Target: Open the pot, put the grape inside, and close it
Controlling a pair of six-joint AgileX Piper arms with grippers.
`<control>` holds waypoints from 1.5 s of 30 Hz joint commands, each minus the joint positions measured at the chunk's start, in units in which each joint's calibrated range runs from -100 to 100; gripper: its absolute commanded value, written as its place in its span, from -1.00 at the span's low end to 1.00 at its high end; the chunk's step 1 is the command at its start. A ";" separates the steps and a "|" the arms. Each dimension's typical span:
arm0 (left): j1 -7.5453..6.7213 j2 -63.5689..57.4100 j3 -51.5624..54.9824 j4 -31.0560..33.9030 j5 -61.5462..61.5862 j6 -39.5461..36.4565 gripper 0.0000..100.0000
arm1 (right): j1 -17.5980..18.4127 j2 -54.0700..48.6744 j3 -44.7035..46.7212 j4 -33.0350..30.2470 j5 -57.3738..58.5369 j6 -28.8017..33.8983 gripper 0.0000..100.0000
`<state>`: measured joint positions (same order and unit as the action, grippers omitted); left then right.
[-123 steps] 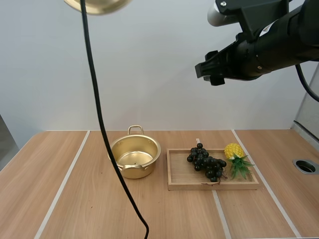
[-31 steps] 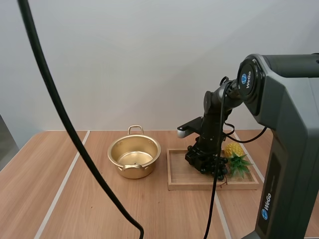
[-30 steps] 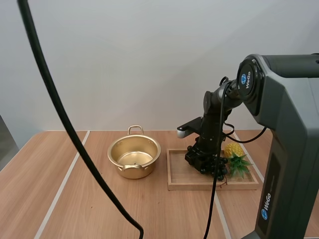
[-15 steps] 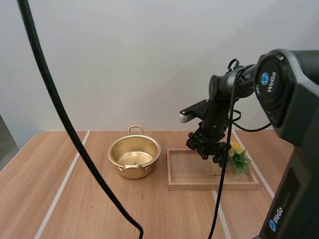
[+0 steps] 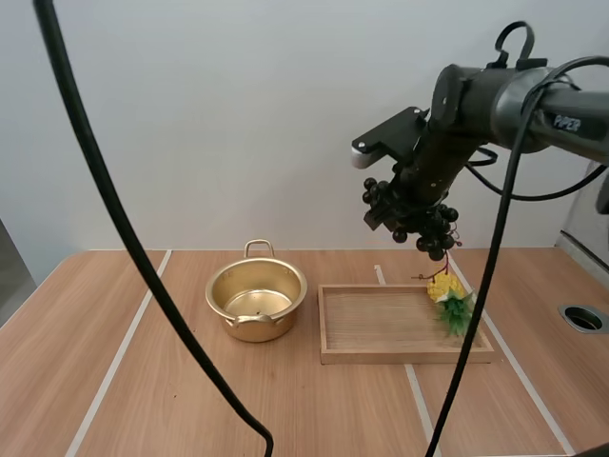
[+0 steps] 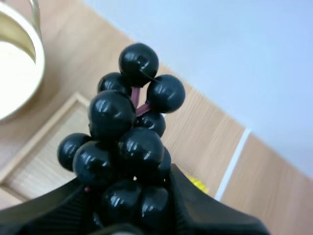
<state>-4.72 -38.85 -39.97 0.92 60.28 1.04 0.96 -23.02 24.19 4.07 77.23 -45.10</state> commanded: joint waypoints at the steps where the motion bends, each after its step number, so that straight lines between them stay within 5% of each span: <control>1: -0.16 -0.01 -0.23 0.57 -3.04 -0.22 -1.00 | 0.02 -2.26 -3.03 4.69 3.15 -2.03 -1.00; 6: -0.16 -0.01 -0.23 0.57 -3.24 -0.22 -1.00 | 1.35 -2.31 -8.50 13.53 10.09 -3.35 -1.00; 18: -0.16 -0.01 -0.23 0.57 -5.72 -0.22 -1.00 | 13.74 -0.67 -11.57 16.21 2.61 -1.90 -1.00; 25: -0.16 -0.66 -0.23 0.57 -7.80 -0.22 -1.00 | 18.02 5.60 -11.57 16.21 -4.78 -1.54 -1.00; 45: -0.16 -0.66 -0.23 0.57 -7.80 -0.22 -1.00 | 19.94 27.02 -11.57 15.71 -21.44 -3.80 -1.00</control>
<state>-4.72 -39.26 -39.97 1.03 54.32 1.04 20.85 3.19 13.03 20.16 58.92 -48.03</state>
